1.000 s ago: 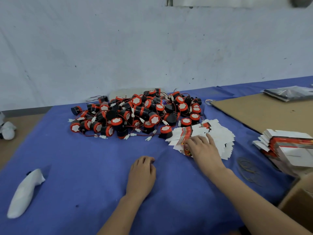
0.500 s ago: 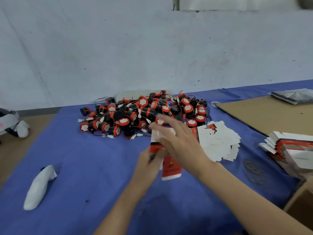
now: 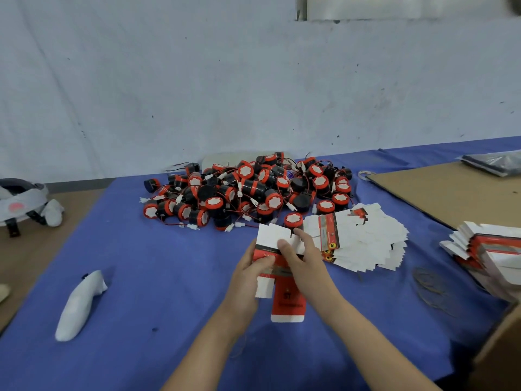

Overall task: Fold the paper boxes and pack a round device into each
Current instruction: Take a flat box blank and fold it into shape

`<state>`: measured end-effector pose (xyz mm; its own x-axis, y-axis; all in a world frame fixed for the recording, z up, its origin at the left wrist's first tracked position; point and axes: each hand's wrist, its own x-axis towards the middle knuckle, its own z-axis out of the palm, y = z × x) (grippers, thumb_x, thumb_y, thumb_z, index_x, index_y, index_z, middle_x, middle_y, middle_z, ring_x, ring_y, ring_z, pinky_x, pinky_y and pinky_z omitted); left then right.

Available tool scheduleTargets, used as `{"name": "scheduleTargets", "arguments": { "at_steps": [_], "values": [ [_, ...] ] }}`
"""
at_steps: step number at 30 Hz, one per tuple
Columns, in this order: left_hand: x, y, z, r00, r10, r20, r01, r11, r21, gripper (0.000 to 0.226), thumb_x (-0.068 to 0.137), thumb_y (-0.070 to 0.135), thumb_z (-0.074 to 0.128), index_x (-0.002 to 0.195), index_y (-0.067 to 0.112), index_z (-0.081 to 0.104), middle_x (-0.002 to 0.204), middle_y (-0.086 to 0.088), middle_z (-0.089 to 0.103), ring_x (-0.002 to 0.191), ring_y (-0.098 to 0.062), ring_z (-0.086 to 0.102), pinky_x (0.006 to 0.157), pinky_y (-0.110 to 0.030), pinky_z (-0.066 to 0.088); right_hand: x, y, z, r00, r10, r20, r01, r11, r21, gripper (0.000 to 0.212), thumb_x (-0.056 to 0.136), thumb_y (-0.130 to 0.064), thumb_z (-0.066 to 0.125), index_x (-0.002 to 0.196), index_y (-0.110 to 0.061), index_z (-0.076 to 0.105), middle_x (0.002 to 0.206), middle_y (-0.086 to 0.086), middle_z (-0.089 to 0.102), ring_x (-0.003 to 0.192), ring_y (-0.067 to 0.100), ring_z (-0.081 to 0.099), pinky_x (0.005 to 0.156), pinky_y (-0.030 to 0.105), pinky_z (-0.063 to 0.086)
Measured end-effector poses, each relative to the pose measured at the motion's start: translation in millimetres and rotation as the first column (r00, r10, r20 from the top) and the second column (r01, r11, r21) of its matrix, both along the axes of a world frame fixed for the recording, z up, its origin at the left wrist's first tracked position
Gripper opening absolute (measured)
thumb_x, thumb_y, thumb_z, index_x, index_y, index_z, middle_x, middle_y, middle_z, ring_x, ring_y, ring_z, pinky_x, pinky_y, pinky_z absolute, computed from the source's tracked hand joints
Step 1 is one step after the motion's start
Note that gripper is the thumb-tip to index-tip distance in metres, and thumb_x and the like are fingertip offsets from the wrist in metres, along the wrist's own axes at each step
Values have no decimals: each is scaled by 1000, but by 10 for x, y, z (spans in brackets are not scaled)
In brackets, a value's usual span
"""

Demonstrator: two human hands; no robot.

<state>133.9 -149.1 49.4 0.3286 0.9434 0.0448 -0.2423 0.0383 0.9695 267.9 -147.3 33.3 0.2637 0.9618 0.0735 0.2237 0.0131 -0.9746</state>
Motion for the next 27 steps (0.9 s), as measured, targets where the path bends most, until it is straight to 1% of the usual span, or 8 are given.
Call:
{"name": "scheduleTargets", "arguments": {
  "at_steps": [2,4,9,11,14,17,21,27],
  "values": [
    [-28,21,34,997,-64,35,66,996,-66,24,91,21,63,111,30,73,109,-6,74,98,-24,72,73,-29,58,25,-25,-14,999,15,40,-15,1000,10,54,96,-56,54,146,-42,36,137,-3,44,103,-5,50,78,16,40],
    [-55,27,40,995,-102,-9,101,992,-82,28,83,34,71,111,27,72,105,-6,75,95,-23,73,70,-27,58,38,-49,-14,996,39,78,-40,999,14,57,96,-57,53,148,-41,34,138,-4,45,108,1,53,86,23,44],
    [-23,10,51,987,-47,-154,56,997,53,19,80,54,65,93,44,74,96,6,77,89,-10,74,65,-16,55,3,-141,10,989,75,127,-86,993,86,55,98,-58,44,149,-43,33,144,-8,49,124,9,53,106,34,46],
    [-4,26,38,985,2,-171,21,991,132,23,87,58,63,103,43,71,100,6,76,92,-12,73,68,-17,56,-7,-191,40,989,87,117,-102,987,124,52,98,-61,39,148,-51,32,140,-21,51,125,-1,51,104,24,44],
    [-10,50,19,983,53,-176,-24,986,163,47,86,68,57,121,38,59,105,2,74,94,-16,73,70,-22,58,-32,-272,74,981,194,1,-192,970,151,45,93,-63,34,137,-66,24,116,-45,58,111,-18,56,85,6,46],
    [-10,52,-30,972,127,-196,-91,979,181,67,84,76,47,136,33,45,117,2,69,99,-13,72,73,-27,60,-110,-311,49,959,284,-22,-274,939,207,54,96,-64,35,146,-56,15,122,-60,41,119,-28,43,90,2,42],
    [21,21,-74,957,238,-164,-197,953,231,73,85,80,35,142,36,42,132,4,60,114,-9,64,94,-37,57,-250,-322,-30,966,258,13,-254,940,227,89,83,-86,40,157,-47,8,159,-30,25,146,-6,27,120,34,32],
    [-12,-27,-17,971,225,-75,-206,957,202,68,87,70,31,141,33,49,124,2,67,108,-13,68,89,-38,59,-274,-279,-61,977,137,161,-184,927,327,58,94,-73,40,146,-62,16,158,-34,21,149,-5,19,122,40,29]
  ]
}}
